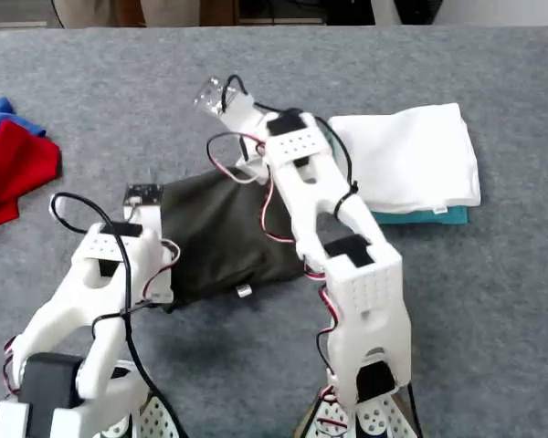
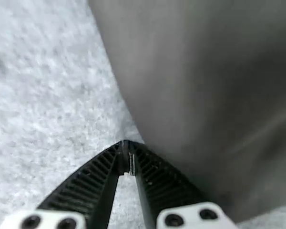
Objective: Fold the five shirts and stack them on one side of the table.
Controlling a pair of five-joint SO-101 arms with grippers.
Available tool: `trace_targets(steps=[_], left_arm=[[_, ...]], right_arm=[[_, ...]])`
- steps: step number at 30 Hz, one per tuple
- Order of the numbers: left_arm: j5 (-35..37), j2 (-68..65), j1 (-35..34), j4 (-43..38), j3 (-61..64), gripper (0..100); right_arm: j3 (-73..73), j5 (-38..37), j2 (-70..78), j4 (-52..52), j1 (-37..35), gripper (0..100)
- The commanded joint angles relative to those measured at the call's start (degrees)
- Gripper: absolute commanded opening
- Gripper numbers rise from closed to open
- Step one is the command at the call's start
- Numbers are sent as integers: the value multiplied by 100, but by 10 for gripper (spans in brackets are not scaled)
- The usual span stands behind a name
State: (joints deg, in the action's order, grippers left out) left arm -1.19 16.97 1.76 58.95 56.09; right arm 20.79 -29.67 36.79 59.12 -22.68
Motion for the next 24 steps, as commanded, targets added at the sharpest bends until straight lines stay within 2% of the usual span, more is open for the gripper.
trace_targets(steps=[1,9,12,17,24], left_arm=[[176,48,62,-97,-105,19],[141,980,18,985,-1204,19],[176,1314,18,1222,-1802,19],[642,831,-237,782,-2716,19],[809,-1833,-695,-316,-3613,18]], right_arm=[[1024,53,-92,730,40,2],[3556,53,-66,2866,-224,2],[3934,53,-40,3446,-127,2],[3934,53,444,3956,-84,2],[4004,53,1736,3701,66,2]])
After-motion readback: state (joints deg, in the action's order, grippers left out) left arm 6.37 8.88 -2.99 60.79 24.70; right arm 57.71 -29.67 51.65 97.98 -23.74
